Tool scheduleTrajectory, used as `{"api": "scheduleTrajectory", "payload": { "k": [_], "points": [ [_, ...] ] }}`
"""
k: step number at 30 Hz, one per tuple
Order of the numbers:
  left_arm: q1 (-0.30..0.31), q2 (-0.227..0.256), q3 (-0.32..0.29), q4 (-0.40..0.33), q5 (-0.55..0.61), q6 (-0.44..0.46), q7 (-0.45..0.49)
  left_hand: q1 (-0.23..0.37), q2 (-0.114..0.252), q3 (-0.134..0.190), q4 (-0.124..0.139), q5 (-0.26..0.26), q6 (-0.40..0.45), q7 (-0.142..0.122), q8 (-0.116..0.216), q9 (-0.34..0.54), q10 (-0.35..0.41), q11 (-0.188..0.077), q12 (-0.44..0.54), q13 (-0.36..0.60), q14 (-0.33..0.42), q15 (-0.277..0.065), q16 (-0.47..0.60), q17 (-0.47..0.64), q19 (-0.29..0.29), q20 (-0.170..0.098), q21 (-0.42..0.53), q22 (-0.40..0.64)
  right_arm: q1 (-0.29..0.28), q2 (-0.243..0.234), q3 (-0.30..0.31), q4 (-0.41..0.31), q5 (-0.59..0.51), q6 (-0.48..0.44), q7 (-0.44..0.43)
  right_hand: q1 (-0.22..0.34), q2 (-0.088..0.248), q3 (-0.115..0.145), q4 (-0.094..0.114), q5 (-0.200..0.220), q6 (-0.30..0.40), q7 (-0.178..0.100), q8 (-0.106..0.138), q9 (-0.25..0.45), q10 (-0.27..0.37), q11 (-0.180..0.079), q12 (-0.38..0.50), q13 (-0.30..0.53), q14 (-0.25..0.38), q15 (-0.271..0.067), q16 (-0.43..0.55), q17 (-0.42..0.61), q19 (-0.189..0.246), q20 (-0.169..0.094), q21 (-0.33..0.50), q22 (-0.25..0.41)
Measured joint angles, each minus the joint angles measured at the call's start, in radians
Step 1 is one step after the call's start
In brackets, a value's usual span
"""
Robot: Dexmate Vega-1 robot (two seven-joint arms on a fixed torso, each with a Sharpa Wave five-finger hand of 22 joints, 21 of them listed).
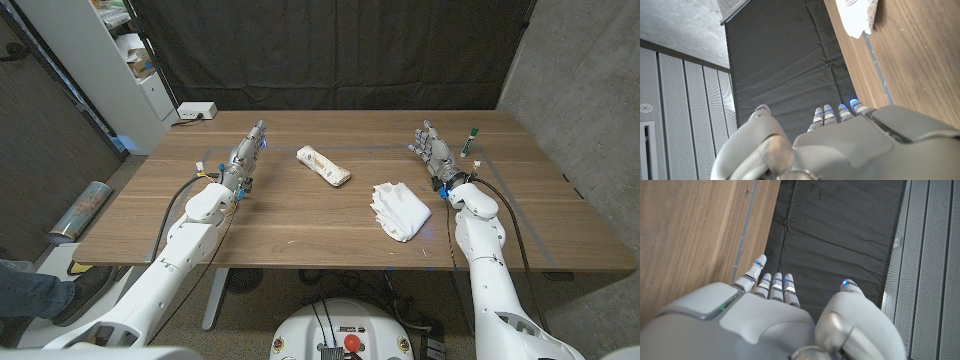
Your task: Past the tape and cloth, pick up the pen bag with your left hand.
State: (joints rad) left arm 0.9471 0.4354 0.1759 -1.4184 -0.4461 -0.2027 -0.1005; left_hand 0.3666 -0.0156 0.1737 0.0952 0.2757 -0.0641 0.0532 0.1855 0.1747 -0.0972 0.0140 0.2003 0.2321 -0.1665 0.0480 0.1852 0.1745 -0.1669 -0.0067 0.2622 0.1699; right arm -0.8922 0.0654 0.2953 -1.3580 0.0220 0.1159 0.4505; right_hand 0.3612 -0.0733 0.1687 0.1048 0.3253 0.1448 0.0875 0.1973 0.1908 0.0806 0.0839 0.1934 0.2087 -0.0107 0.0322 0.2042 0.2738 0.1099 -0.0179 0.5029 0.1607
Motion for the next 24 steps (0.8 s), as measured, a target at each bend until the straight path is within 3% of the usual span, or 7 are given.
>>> {"api": "scheduleTrajectory", "payload": {
  "k": [24],
  "points": [
    [-0.023, 0.018, 0.013, -0.030, 0.078, -0.018, -0.006, 0.004, 0.004, 0.000, -0.008, 0.000, 0.005, -0.005, 0.000, 0.000, 0.005, -0.005, 0.000, -0.009, 0.009, -0.003, 0.000, 0.000, 0.000, 0.000, -0.004, 0.000, -0.015, 0.011, 0.016, -0.022, -0.005, 0.006, -0.001, 0.000, 0.000, 0.000, 0.000, 0.004, 0.004, 0.004, 0.000, 0.000, 0.000, 0.000, 0.000, -0.004, 0.000, 0.000, 0.000, -0.005, 0.013, 0.002, -0.011, 0.000]
  ]
}}
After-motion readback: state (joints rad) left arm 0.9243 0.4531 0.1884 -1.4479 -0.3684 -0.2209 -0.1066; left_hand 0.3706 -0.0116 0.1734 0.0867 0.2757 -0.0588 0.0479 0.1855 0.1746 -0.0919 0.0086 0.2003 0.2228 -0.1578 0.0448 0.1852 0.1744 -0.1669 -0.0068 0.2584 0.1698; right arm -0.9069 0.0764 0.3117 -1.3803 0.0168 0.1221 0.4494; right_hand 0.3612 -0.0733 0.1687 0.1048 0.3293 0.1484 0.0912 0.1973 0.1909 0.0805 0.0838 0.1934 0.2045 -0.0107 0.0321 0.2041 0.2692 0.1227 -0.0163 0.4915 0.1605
